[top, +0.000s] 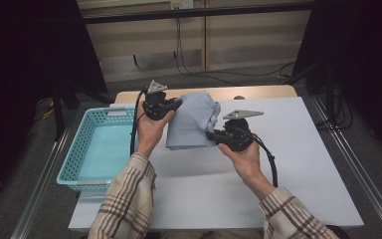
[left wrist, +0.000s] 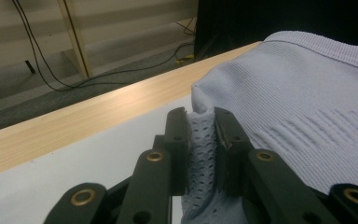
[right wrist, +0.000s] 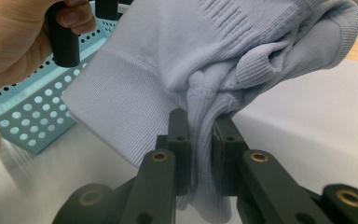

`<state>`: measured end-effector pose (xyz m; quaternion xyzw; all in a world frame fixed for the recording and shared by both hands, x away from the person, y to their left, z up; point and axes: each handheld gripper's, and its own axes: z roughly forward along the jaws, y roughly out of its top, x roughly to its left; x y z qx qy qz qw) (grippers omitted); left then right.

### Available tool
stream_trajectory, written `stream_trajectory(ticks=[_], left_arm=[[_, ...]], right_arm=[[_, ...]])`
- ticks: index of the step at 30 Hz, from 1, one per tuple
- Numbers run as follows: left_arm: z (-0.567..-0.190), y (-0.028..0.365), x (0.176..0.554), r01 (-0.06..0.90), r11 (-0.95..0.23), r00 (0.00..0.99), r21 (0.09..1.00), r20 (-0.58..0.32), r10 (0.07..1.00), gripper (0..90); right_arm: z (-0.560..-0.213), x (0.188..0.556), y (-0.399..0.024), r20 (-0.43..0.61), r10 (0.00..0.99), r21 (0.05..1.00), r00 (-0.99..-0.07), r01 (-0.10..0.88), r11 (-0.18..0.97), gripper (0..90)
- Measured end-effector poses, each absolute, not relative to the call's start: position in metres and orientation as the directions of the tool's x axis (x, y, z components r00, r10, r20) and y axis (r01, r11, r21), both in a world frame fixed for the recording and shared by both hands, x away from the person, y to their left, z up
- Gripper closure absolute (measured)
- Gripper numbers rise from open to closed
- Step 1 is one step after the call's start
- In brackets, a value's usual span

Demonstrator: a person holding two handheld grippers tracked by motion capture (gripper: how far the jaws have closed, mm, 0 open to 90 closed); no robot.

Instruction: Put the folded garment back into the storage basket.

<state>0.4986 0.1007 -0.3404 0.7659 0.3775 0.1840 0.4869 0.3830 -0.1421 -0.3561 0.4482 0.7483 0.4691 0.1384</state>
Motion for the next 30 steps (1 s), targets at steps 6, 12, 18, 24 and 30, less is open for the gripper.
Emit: stream_trajectory(ticks=[6,12,18,24,30], left_arm=[[-0.336,0.108,0.498,0.395,-0.237,0.639,0.887,-0.081,0.765,77.4],[-0.33,0.115,0.496,0.392,-0.231,0.628,0.891,-0.076,0.775,77.4],[-0.328,0.124,0.496,0.393,-0.225,0.616,0.891,-0.074,0.784,77.4],[-0.327,0.132,0.495,0.394,-0.22,0.606,0.892,-0.073,0.792,77.4],[-0.323,0.142,0.493,0.393,-0.219,0.597,0.893,-0.067,0.8,77.4]], right_arm=[[-0.349,0.383,-0.133,0.222,0.796,0.823,-0.563,0.546,0.156,80.5],[-0.345,0.385,-0.127,0.206,0.792,0.833,-0.575,0.527,0.166,80.5],[-0.341,0.386,-0.118,0.215,0.783,0.833,-0.583,0.528,0.164,80.5],[-0.34,0.388,-0.11,0.217,0.78,0.834,-0.587,0.527,0.165,80.5],[-0.339,0.389,-0.101,0.219,0.768,0.837,-0.602,0.521,0.17,80.5]])
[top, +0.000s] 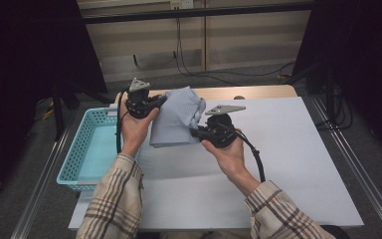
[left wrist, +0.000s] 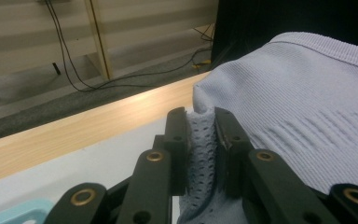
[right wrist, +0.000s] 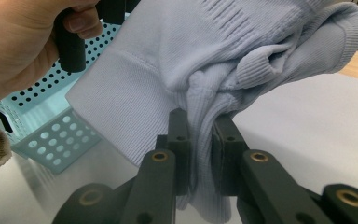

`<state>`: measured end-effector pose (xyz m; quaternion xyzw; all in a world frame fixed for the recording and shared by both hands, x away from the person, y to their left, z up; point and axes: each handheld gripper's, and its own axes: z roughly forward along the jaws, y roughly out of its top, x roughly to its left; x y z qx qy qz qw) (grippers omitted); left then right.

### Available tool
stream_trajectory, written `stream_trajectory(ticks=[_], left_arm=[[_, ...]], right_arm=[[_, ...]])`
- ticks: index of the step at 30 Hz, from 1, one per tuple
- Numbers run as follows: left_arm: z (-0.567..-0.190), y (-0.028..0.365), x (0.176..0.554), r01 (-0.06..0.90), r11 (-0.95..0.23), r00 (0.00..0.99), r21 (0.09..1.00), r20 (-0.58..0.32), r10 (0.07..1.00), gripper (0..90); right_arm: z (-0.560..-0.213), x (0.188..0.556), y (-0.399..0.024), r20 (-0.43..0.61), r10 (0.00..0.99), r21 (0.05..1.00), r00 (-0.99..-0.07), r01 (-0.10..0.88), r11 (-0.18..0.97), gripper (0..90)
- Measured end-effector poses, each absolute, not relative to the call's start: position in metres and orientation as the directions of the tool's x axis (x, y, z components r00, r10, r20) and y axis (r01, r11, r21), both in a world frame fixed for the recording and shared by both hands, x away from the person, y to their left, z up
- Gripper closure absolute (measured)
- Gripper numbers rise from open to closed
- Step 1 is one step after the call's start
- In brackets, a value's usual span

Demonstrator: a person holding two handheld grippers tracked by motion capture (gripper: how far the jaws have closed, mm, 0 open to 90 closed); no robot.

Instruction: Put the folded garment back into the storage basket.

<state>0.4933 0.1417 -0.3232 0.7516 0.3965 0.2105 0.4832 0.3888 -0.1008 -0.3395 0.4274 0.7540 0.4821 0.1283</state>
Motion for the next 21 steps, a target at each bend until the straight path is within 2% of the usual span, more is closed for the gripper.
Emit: stream_trajectory(ticks=[21], left_arm=[[-0.309,0.185,0.487,0.39,-0.208,0.555,0.897,-0.049,0.831,77.4]], right_arm=[[-0.328,0.394,-0.06,0.209,0.744,0.842,-0.634,0.504,0.193,80.5]])
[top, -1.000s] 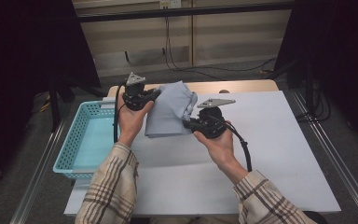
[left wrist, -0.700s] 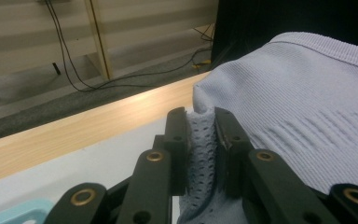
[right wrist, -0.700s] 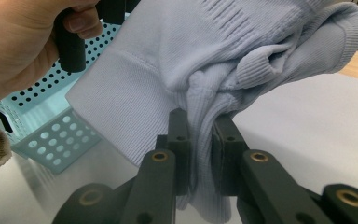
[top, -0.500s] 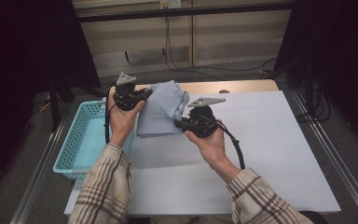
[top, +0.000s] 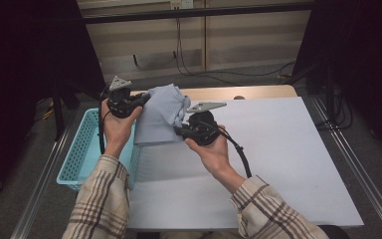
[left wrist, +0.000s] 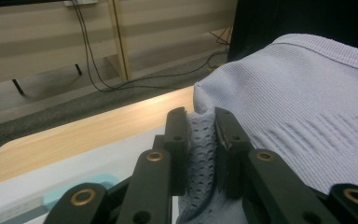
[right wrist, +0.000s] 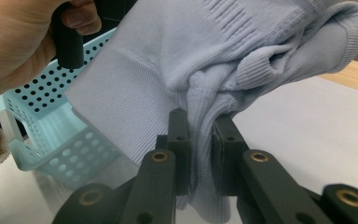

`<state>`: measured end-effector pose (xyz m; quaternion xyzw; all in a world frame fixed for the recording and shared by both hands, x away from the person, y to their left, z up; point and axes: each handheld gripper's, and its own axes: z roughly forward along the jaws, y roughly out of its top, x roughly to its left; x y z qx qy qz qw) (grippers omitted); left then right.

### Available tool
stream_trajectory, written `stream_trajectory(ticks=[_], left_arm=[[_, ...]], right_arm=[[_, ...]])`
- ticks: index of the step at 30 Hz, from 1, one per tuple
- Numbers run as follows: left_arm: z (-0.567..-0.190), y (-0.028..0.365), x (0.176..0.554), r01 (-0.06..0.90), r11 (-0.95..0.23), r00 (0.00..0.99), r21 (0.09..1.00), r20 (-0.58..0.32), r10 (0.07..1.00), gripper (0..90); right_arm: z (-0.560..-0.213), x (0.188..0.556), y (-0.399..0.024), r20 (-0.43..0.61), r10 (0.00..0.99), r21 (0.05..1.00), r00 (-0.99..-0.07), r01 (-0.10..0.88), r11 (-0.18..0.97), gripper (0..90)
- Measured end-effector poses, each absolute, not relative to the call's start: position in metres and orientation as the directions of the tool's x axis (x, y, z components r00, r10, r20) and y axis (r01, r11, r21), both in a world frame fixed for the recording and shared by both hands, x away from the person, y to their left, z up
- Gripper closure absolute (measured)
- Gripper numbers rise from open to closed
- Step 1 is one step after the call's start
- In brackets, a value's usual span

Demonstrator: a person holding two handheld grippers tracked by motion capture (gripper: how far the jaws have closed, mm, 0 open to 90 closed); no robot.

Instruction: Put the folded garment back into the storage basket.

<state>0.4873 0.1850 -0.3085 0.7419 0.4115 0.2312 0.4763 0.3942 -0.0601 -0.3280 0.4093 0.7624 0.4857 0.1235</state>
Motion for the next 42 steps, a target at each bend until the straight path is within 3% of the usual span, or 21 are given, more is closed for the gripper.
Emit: stream_trajectory(ticks=[42], left_arm=[[-0.297,0.268,0.475,0.403,-0.219,0.449,0.888,0.016,0.894,77.4]], right_arm=[[-0.326,0.404,0.032,0.204,0.679,0.835,-0.705,0.488,0.255,80.5]])
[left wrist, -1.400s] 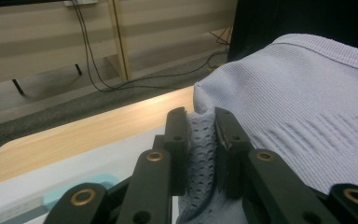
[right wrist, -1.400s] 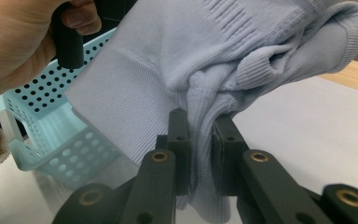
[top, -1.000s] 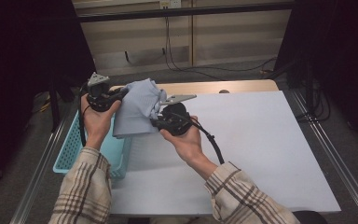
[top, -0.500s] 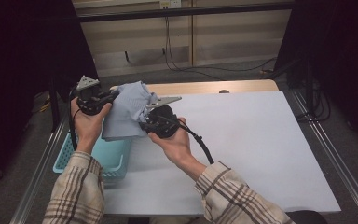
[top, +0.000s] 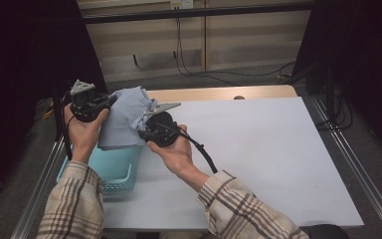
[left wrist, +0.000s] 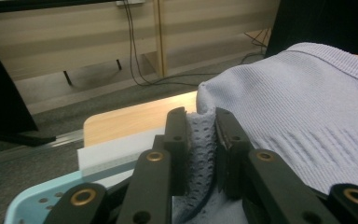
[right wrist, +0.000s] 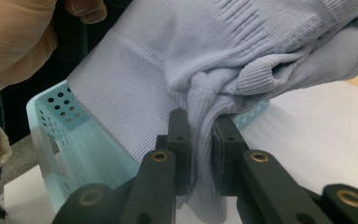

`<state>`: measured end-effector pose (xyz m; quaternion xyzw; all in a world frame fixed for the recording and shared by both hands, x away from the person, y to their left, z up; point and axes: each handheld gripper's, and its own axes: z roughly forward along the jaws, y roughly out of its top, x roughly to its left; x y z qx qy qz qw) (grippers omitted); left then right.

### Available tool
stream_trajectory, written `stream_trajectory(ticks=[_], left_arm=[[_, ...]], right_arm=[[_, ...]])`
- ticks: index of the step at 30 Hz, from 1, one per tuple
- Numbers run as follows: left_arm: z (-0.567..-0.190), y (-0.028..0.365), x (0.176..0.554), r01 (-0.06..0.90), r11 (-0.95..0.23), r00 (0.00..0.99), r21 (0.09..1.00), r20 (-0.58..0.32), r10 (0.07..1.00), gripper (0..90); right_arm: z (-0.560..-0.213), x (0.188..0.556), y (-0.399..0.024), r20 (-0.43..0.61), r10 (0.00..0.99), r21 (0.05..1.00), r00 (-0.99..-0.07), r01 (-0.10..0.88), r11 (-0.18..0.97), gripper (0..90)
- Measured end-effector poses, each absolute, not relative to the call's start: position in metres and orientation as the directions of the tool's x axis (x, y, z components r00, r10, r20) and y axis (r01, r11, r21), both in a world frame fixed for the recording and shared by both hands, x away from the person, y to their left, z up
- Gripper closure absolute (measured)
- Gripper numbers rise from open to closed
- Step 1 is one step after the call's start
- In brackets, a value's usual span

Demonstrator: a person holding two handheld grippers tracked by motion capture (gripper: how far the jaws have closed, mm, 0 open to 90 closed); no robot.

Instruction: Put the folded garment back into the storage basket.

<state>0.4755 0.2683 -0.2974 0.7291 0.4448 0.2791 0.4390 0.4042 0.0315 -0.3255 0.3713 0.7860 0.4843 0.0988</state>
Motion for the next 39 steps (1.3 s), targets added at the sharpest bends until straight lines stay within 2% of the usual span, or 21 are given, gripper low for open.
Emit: stream_trajectory(ticks=[6,23,25,27,30,39], left_arm=[[-0.298,0.277,0.477,0.407,-0.196,0.43,0.892,0.002,0.903,77.4],[-0.299,0.296,0.48,0.412,-0.225,0.413,0.883,0.039,0.91,77.4],[-0.301,0.301,0.48,0.421,-0.189,0.403,0.887,0.004,0.915,77.4],[-0.303,0.304,0.481,0.426,-0.216,0.402,0.879,0.03,0.915,77.4],[-0.306,0.308,0.481,0.433,-0.185,0.39,0.882,0.001,0.921,77.4],[-0.308,0.323,0.482,0.445,-0.2,0.375,0.873,0.022,0.927,77.4]], right_arm=[[-0.325,0.406,0.043,0.2,0.678,0.835,-0.707,0.485,0.26,80.5],[-0.326,0.411,0.066,0.178,0.683,0.832,-0.709,0.479,0.28,80.5],[-0.328,0.411,0.07,0.14,0.684,0.838,-0.716,0.454,0.303,80.5],[-0.329,0.413,0.074,0.156,0.682,0.833,-0.715,0.466,0.299,80.5],[-0.331,0.414,0.08,0.163,0.677,0.828,-0.718,0.473,0.302,80.5],[-0.333,0.416,0.096,0.168,0.675,0.821,-0.719,0.48,0.307,80.5]])
